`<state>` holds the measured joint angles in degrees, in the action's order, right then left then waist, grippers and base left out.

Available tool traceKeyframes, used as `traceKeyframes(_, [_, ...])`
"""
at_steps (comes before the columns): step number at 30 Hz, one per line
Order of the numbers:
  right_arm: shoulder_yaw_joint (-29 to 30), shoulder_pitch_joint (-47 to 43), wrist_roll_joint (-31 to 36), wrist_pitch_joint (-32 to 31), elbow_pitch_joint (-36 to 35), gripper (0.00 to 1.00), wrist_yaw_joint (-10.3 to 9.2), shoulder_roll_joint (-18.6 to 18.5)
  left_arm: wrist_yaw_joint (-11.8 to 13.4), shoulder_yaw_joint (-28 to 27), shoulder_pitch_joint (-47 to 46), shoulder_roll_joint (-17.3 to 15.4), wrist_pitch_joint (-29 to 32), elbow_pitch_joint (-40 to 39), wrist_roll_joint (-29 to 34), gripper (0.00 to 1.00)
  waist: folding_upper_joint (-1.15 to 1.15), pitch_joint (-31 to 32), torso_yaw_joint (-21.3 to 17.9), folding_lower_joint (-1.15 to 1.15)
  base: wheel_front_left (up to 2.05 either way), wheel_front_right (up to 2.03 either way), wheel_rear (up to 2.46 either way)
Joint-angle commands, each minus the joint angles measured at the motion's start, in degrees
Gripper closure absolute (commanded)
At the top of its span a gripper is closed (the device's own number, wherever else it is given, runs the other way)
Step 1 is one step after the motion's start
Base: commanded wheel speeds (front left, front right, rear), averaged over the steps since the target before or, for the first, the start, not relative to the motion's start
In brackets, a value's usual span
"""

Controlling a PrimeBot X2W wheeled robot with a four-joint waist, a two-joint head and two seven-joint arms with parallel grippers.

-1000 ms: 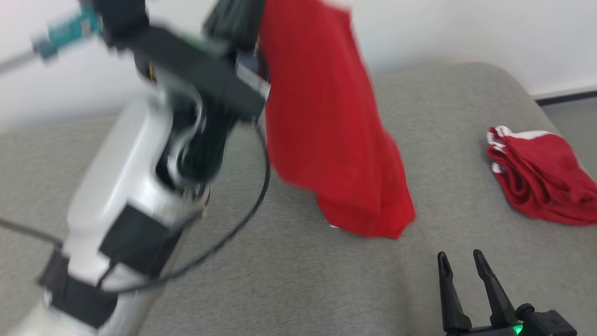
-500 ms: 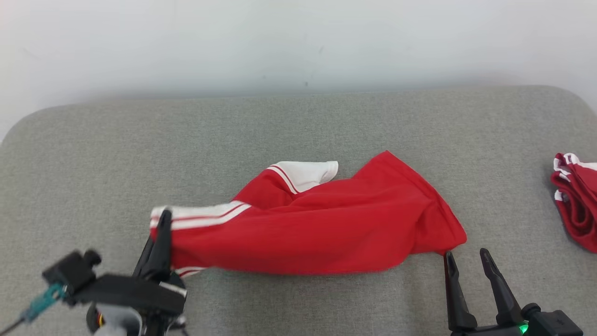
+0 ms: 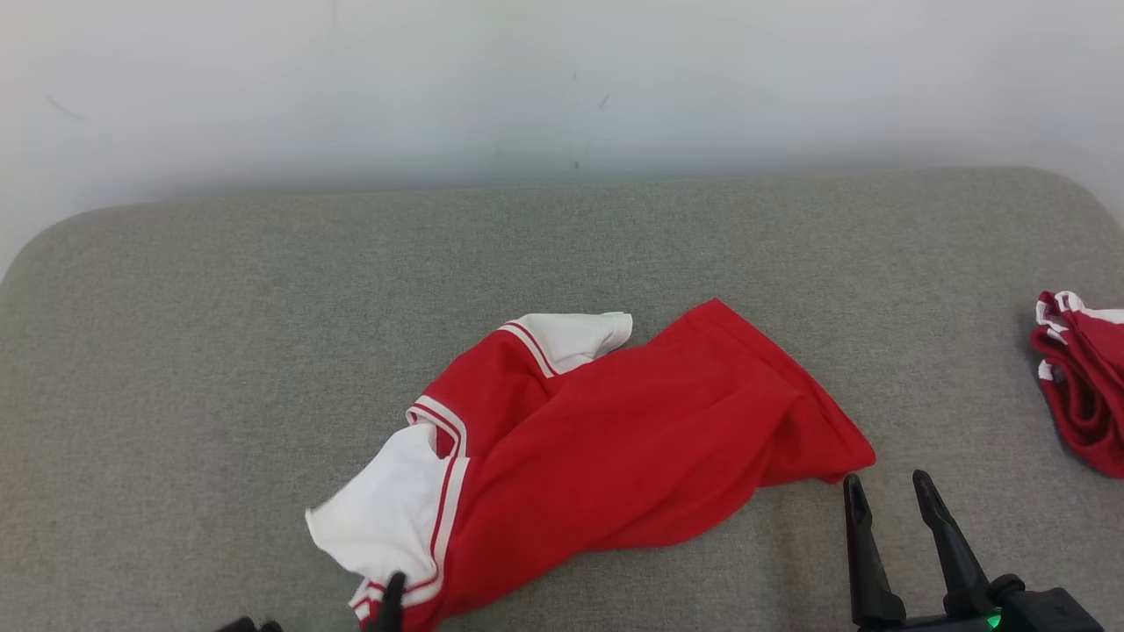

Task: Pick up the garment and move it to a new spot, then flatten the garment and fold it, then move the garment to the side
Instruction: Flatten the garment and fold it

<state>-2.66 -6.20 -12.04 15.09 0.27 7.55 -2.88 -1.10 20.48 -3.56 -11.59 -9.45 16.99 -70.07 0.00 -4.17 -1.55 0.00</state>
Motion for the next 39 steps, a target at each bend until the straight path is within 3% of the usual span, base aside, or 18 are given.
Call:
traceKeyframes(1, [0.2, -0.5, 0.3, 0.1, -0.2, 0.0, -0.15, 0.0, -0.3, 0.8, 1.4, -0.1, 1.6, -0.4, -0.5, 1.0, 0.0, 0.1, 0.0, 0.0, 0.0, 0.0, 0.0])
traceKeyframes(5, [0.7, -0.8, 0.1, 0.1, -0.3, 0.0, -0.15, 0.0, 1.2, 3.3, 3.4, -2.4, 6.5, -1.3, -0.2, 1.0, 0.0, 0.2, 0.7, 0.0, 0.0, 0.0, 0.0])
traceKeyframes(6, [0.6, -0.8, 0.0, 0.1, -0.3, 0.0, -0.15, 0.0, 1.8, 3.5, 3.4, -2.8, 6.4, -1.5, 0.6, 0.95, 0.0, 0.2, 0.9, 0.0, 0.0, 0.0, 0.0])
traceKeyframes(7, [0.6, -0.7, 0.0, 0.1, -0.2, 0.0, -0.15, 0.0, 2.4, 3.6, 3.3, -3.0, 6.0, -1.5, 1.3, 0.44, 0.0, 0.2, 1.1, 0.0, 0.0, 0.0, 0.0])
traceKeyframes(8, [0.5, -0.7, -0.1, 0.1, -0.2, 0.0, -0.15, 0.0, 3.1, 3.6, 3.1, -3.0, 5.9, -1.4, 1.6, 0.0, 0.0, 0.2, 1.3, 0.0, 0.0, 0.0, 0.0])
traceKeyframes(15, [0.2, -0.7, 0.6, 0.1, 0.1, 0.0, -0.15, 0.0, 7.8, 2.9, 1.7, -4.9, -0.2, 0.6, 7.8, 0.0, 0.0, 1.1, 1.9, 0.0, 0.0, 0.0, 0.0])
traceKeyframes(19, [1.3, -1.1, 1.2, 0.1, -0.2, 0.0, -0.15, -0.6, 8.9, 1.9, 0.6, -5.9, -4.9, 0.5, 14.5, 0.0, 0.0, 2.0, 2.3, 0.0, 0.0, 0.0, 0.0])
traceKeyframes(23, [2.1, -1.4, 1.4, 0.1, -0.2, 0.0, -0.15, -0.9, 7.6, -3.2, 0.4, -4.3, -5.8, -3.6, 25.1, 0.0, 0.0, 2.9, 3.0, 0.0, 0.0, 0.0, 0.0])
traceKeyframes(26, [2.4, -1.9, 1.6, 0.1, -0.1, 0.0, -0.15, -0.9, 6.6, -8.1, 3.6, -1.0, -5.7, -8.5, 35.9, 0.0, 0.0, 3.7, 3.2, 0.0, 0.0, 0.0, 0.0])
traceKeyframes(30, [2.3, -2.0, 1.5, 0.1, 0.4, 0.0, -0.15, -0.8, 3.4, -13.9, 6.5, 4.1, -5.7, -12.5, 46.6, 0.0, 0.0, 4.2, 3.4, 0.0, 0.0, 0.0, 0.0])
traceKeyframes(34, [1.7, -2.1, 0.8, 0.1, 1.6, 0.0, -0.15, -0.6, 0.3, -17.3, 9.4, 7.1, -5.8, -13.1, 52.8, 0.0, 0.0, 4.6, 3.6, 0.0, 0.0, 0.0, 0.0])
traceKeyframes(39, [1.8, -1.9, -0.1, -0.2, 4.8, 0.0, -0.15, -1.2, -2.2, -18.3, 11.1, 8.3, -5.8, -12.3, 56.4, 0.0, 0.0, 4.9, 4.4, 0.0, 0.0, 0.0, 0.0])
